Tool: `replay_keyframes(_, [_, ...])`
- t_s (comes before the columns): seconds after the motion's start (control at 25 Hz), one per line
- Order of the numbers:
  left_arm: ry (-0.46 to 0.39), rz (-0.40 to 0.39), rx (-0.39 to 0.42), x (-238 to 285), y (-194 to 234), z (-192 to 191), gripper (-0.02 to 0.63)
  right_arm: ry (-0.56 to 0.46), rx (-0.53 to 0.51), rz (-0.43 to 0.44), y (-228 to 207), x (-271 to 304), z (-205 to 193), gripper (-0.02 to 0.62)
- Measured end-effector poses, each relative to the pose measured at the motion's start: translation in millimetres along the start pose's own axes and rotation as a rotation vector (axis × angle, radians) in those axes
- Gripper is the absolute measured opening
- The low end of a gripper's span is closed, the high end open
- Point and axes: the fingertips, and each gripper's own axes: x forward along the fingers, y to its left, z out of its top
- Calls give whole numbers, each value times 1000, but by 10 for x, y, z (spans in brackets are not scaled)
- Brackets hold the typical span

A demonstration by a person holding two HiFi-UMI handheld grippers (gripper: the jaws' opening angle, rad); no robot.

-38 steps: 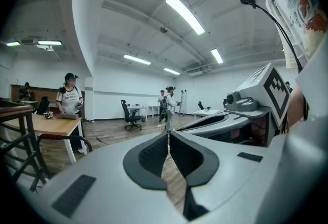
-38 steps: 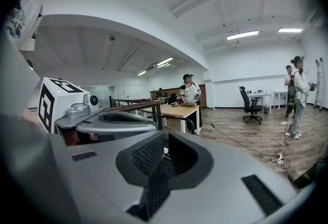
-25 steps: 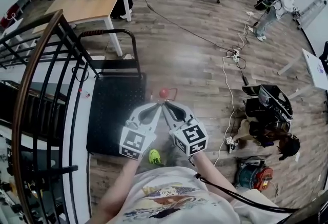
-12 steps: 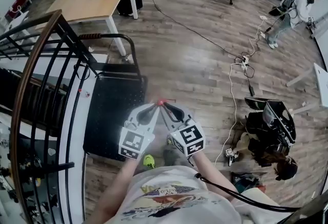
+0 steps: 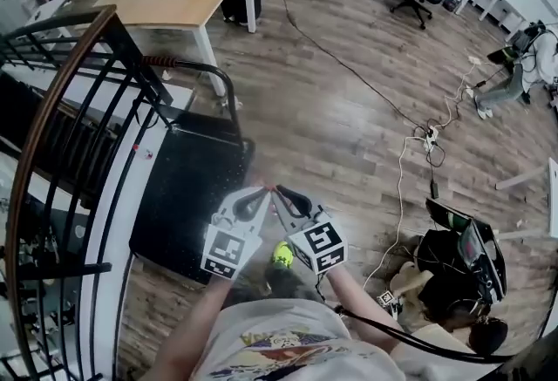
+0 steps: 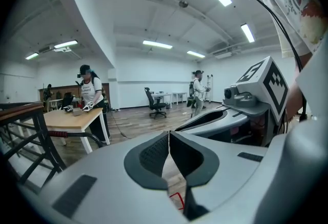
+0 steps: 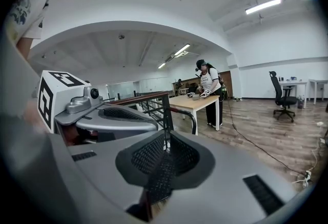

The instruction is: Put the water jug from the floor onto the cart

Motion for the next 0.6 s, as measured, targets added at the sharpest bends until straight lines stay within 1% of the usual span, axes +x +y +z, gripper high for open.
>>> replay_keyframes(0.16, [48, 32, -11, 137, -10, 89, 14, 23, 0, 40, -146, -28, 55, 28])
replay_keyframes(0.24, [60, 32, -7, 227, 2, 69, 14, 39, 3, 47, -221, -7, 17, 28])
replay_keyframes(0.4, [68, 24, -17, 382, 151, -180, 14, 63, 41, 53, -299, 227, -219, 28])
replay_keyframes(0.6, [67, 25, -27, 563, 315, -562, 14, 85, 57, 41, -351, 485, -569, 28])
